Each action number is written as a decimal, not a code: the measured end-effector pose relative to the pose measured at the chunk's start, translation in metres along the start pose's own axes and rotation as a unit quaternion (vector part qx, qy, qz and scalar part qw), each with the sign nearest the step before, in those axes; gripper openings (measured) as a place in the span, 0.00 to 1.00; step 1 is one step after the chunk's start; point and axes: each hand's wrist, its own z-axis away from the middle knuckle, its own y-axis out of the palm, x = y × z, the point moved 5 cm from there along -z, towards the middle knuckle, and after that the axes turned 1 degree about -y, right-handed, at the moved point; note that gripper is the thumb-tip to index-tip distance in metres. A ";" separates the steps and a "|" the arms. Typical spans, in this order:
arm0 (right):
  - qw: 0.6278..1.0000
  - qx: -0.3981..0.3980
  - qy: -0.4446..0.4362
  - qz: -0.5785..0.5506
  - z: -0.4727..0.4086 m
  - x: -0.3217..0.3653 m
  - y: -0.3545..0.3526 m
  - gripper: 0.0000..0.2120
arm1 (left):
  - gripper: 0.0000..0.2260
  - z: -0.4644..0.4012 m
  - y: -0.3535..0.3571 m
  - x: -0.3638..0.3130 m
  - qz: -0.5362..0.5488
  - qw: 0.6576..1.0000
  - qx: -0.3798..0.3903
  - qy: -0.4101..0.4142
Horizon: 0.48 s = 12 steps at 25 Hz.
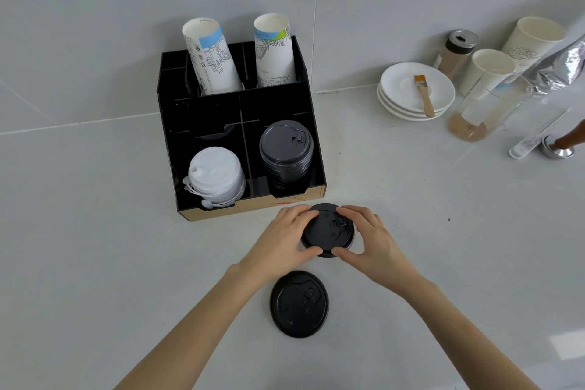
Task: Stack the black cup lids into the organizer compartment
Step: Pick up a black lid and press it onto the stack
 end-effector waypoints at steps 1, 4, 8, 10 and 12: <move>1.000 -0.007 -0.006 -0.005 -0.001 0.005 -0.003 0.28 | 0.28 0.002 -0.007 -0.001 0.005 1.000 -0.014 0.008; 0.999 -0.026 -0.028 -0.016 -0.003 0.019 -0.011 0.27 | 0.27 0.011 -0.027 -0.003 0.020 0.998 -0.058 0.024; 0.997 -0.047 -0.064 -0.011 -0.010 0.041 -0.021 0.26 | 0.25 0.022 -0.052 -0.003 0.034 0.994 -0.102 0.034; 0.996 -0.052 -0.077 -0.008 -0.015 0.052 -0.026 0.25 | 0.25 0.025 -0.064 -0.002 0.036 0.992 -0.117 0.034; 0.994 -0.057 -0.088 -0.003 -0.022 0.062 -0.031 0.25 | 0.25 0.026 -0.077 -0.002 0.036 0.990 -0.130 0.038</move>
